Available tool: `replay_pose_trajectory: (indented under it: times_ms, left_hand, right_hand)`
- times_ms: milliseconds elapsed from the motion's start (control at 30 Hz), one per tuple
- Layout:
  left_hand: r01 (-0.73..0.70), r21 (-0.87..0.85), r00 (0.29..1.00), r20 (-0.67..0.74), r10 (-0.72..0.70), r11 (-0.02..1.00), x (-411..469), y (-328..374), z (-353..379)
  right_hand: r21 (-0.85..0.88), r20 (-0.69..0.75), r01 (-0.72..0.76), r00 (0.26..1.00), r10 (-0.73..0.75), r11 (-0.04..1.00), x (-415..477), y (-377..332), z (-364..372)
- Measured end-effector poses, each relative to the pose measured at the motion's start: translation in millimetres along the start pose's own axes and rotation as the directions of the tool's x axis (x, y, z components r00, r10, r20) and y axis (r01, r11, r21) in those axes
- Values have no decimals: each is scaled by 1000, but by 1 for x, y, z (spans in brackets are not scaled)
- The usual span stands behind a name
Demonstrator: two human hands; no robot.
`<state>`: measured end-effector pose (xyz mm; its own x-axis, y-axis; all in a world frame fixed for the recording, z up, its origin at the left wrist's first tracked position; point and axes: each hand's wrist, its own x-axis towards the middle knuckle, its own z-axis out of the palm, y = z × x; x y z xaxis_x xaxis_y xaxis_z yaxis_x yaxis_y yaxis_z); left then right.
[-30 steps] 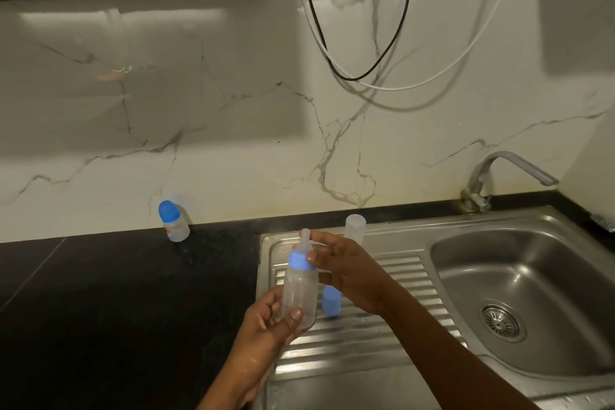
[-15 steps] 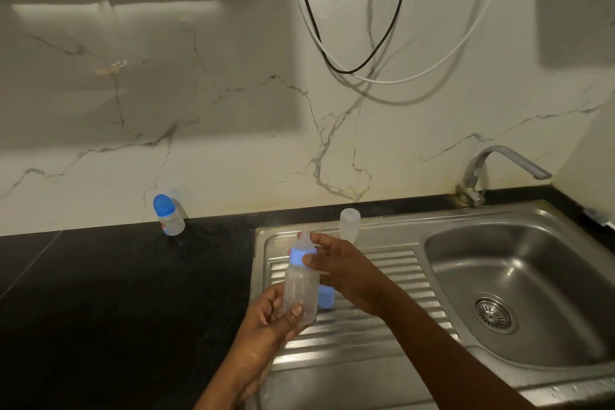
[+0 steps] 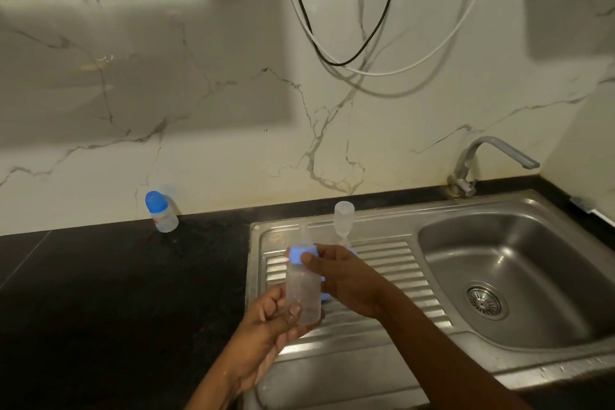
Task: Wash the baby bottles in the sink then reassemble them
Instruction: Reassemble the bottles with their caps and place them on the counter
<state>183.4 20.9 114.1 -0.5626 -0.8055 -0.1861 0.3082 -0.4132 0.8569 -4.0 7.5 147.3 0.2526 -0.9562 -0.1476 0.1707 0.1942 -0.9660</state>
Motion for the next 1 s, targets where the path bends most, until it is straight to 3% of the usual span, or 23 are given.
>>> replay_pose_trajectory:
  times_ms: [100, 233, 367, 500, 633, 733, 767, 867, 900, 1000]
  left_hand:
    - [53, 44, 999, 9, -54, 998, -1, -2, -4]
    - [-6, 302, 978, -197, 69, 953, -3, -11, -1]
    - [98, 549, 872, -450, 195, 830, -3, -21, 14]
    - [274, 604, 772, -602, 204, 748, 0, -32, 25]
    - [293, 602, 759, -619, 202, 743, 1, -40, 22]
    - [280, 565, 800, -584, 136, 776, 0, -41, 5]
    - [292, 546, 819, -566, 89, 785, -1, -41, 0]
    - [317, 489, 841, -542, -2, 812, -3, -40, -15]
    - [314, 462, 848, -530, -25, 829, -2, -41, -16]
    - [314, 382, 870, -482, -103, 869, -1, -43, -13]
  right_hand:
    - [-27, -23, -15, 1000, 15, 1000, -3, 9, 5]
    - [-156, -205, 55, 975, -87, 986, 0, 27, 21]
    - [-222, -509, -1, 853, -115, 975, 15, 60, 46]
    - [-261, -628, -61, 769, -121, 963, 24, 79, 61]
    - [-177, -594, -106, 804, -20, 978, 30, 97, 60]
    - [-168, -507, -74, 862, -21, 983, 21, 106, 46]
    - [-146, -554, -58, 832, -33, 988, 16, 108, 39]
    - [-167, -778, -94, 624, -73, 981, 13, 119, 10]
    - [-225, -786, -175, 614, -73, 958, 15, 123, 2]
    - [-370, -695, -284, 716, -61, 885, 34, 140, -12]
